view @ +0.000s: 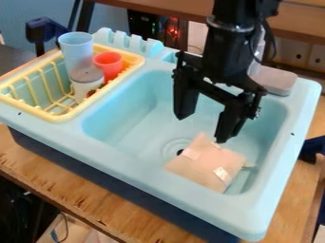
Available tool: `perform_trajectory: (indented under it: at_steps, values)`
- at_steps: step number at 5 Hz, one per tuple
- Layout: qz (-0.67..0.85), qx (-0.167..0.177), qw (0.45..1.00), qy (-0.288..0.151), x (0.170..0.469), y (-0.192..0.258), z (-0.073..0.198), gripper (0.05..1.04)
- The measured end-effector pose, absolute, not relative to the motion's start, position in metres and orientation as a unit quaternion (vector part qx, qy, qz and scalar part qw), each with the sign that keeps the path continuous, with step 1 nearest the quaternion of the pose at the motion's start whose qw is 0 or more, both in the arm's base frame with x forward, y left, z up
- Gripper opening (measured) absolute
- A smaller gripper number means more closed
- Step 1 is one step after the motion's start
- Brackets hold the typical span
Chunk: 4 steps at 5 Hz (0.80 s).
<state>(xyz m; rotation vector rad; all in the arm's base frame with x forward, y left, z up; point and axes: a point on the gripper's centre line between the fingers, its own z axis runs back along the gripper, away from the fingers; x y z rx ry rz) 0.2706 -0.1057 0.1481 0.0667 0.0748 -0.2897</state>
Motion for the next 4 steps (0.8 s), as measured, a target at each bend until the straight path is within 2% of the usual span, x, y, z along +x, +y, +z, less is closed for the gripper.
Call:
perform_trajectory:
  at_steps: [1,4]
  values:
    - [-0.139,0.033,0.989,0.043,0.266,-0.105,0.135,1.0]
    - [-0.141,0.014,0.985,0.1,0.252,-0.11,0.103,1.0]
